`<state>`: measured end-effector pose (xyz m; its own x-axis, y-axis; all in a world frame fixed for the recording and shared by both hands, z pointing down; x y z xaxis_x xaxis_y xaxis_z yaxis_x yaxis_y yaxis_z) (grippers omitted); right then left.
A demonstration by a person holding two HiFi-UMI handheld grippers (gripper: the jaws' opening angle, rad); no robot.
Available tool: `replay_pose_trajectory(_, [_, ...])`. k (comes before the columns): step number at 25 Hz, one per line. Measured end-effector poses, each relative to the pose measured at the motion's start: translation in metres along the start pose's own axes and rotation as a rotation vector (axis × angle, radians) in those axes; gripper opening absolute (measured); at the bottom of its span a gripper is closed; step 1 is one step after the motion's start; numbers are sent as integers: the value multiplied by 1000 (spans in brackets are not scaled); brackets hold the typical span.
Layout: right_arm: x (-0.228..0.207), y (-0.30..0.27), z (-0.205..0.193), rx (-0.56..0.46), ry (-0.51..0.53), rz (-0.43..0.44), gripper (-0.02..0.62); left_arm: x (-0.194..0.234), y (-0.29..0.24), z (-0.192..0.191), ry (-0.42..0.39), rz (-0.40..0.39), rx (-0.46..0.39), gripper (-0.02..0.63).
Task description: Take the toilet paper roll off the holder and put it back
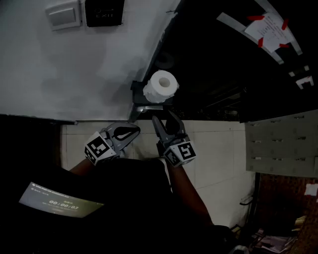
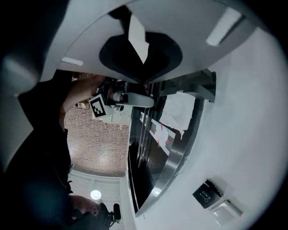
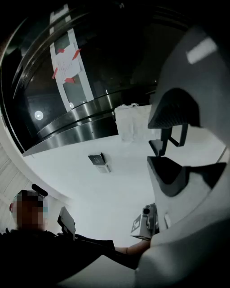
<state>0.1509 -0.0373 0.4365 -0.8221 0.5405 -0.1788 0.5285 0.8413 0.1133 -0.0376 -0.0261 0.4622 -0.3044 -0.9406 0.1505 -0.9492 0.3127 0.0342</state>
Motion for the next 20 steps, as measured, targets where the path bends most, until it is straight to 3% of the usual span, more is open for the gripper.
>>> replay_pose_trajectory(6, [-15, -24, 11, 4, 63, -78, 422, 0, 2, 3, 6, 3, -1, 3])
replay_pose_trajectory(9, [-19, -38, 17, 6, 83, -120, 510, 2, 5, -1, 7, 7, 2, 3])
replay_pose_trajectory(20, [-26, -77, 29, 76, 106, -184, 537, -1, 5, -6, 11, 17, 12, 3])
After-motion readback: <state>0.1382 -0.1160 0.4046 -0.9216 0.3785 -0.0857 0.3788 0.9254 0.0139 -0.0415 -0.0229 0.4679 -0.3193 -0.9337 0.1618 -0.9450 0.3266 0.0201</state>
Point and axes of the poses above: the fingertips, and each gripper's own axes: y backward along the fingers, x to its left, z out of its top, the point moved 8 cm from there along y, backward along the fingers, and after that the axes turned 7 degrees about -x, right-handed, at the moved point
